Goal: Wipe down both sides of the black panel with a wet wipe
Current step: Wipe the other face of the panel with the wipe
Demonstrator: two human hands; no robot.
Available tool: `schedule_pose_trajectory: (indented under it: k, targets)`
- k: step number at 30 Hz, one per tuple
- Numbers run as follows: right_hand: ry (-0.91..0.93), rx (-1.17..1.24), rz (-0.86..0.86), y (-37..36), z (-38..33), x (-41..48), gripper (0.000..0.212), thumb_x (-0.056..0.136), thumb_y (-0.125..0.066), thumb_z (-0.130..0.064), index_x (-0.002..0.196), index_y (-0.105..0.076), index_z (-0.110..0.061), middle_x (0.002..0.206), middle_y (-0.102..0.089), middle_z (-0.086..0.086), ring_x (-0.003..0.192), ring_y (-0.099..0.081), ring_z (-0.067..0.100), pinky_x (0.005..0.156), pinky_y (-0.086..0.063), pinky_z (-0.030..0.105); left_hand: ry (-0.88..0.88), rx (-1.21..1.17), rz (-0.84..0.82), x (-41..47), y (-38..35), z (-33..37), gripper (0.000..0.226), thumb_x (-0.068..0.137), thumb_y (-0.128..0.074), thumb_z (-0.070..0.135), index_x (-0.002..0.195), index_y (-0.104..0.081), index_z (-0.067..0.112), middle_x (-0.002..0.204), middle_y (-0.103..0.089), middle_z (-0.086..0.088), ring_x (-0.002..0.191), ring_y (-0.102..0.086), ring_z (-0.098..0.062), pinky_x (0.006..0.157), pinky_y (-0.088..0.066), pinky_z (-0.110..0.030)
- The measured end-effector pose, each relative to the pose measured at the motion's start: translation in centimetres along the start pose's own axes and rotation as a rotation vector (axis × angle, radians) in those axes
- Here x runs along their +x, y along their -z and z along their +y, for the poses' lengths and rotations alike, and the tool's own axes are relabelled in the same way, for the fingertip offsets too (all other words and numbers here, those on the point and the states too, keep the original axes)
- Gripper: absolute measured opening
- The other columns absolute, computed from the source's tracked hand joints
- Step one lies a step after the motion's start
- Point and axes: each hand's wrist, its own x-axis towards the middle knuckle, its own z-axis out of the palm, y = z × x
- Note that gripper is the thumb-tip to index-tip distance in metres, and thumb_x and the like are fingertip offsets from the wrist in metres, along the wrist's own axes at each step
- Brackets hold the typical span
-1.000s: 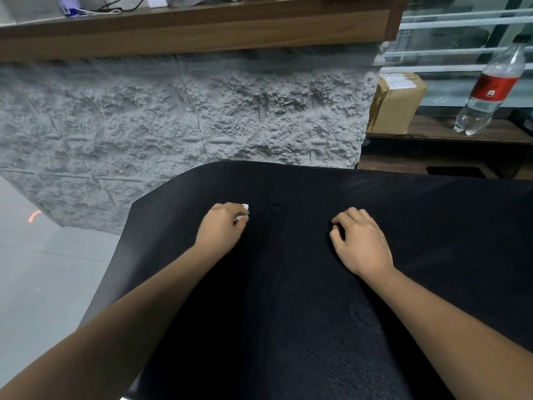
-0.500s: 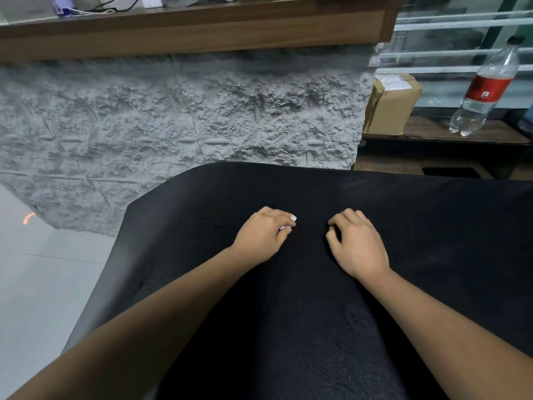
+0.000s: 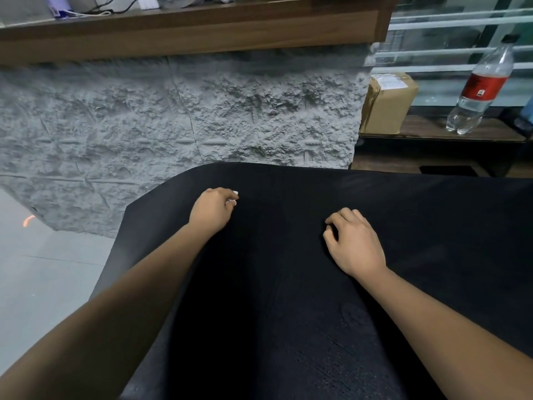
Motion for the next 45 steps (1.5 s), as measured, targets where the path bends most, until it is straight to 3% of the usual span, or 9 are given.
schedule_pose_trajectory:
  k: [10, 17, 30, 39, 41, 45]
  targets:
    - [0.013, 0.012, 0.020, 0.1, 0.0, 0.0, 0.018, 0.100, -0.056, -0.027, 0.105, -0.071, -0.019, 0.103, -0.059, -0.010, 0.097, -0.051, 0.015, 0.083, -0.051, 0.037, -0.196, -0.070, -0.074, -8.7, 0.2, 4.3, 0.023, 0.102, -0.064, 0.022, 0.122, -0.076, 0.024, 0.136, -0.067, 0.019, 0.124, -0.058, -0.010, 0.102, -0.052, -0.034]
    - [0.009, -0.002, 0.000, 0.4, -0.2, -0.3, 0.019, 0.101, -0.056, -0.027, 0.108, -0.071, -0.018, 0.105, -0.061, -0.009, 0.100, -0.052, 0.015, 0.085, -0.052, 0.038, -0.249, -0.089, -0.103, -12.9, 1.6, 3.4, 0.022, 0.103, -0.064, 0.025, 0.122, -0.076, 0.026, 0.137, -0.066, 0.021, 0.127, -0.057, -0.006, 0.104, -0.052, -0.032]
    - [0.026, -0.046, -0.003, 0.3, -0.5, -0.4, 0.021, 0.101, -0.055, -0.027, 0.111, -0.071, -0.017, 0.105, -0.061, -0.008, 0.099, -0.052, 0.016, 0.084, -0.052, 0.038, 0.012, 0.021, 0.034, -9.1, 4.7, -4.7, 0.021, 0.101, -0.065, 0.016, 0.115, -0.079, 0.023, 0.131, -0.072, 0.013, 0.113, -0.067, -0.020, 0.102, -0.052, -0.038]
    - [0.116, -0.206, -0.037, 0.4, -0.9, -0.4, 0.020, 0.099, -0.054, -0.022, 0.106, -0.069, -0.010, 0.103, -0.059, 0.002, 0.090, -0.055, 0.024, 0.081, -0.049, 0.041, 0.007, -0.034, 0.009, -11.0, 5.2, -4.3, 0.030, 0.098, -0.071, 0.020, 0.127, -0.074, 0.021, 0.146, -0.063, 0.008, 0.129, -0.062, -0.012, 0.108, -0.047, -0.027]
    - [0.084, -0.236, -0.123, 0.9, -1.4, -0.6, 0.025, 0.102, -0.051, -0.026, 0.112, -0.068, -0.012, 0.109, -0.060, 0.002, 0.097, -0.056, 0.023, 0.084, -0.049, 0.039, -0.017, -0.010, -0.033, -11.8, 5.5, -4.0, 0.036, 0.097, -0.073, 0.023, 0.133, -0.071, 0.023, 0.152, -0.057, 0.008, 0.135, -0.057, -0.013, 0.112, -0.045, -0.031]
    - [0.041, -0.190, -0.276, 2.2, -2.4, -2.0, 0.043, 0.107, -0.043, -0.041, 0.142, -0.057, -0.019, 0.142, -0.054, -0.003, 0.126, -0.053, 0.021, 0.104, -0.046, 0.037, -0.085, 0.054, -0.081, -13.8, 5.9, -2.9, 0.044, 0.097, -0.073, 0.035, 0.140, -0.064, 0.032, 0.158, -0.049, 0.012, 0.144, -0.046, -0.013, 0.116, -0.043, -0.039]
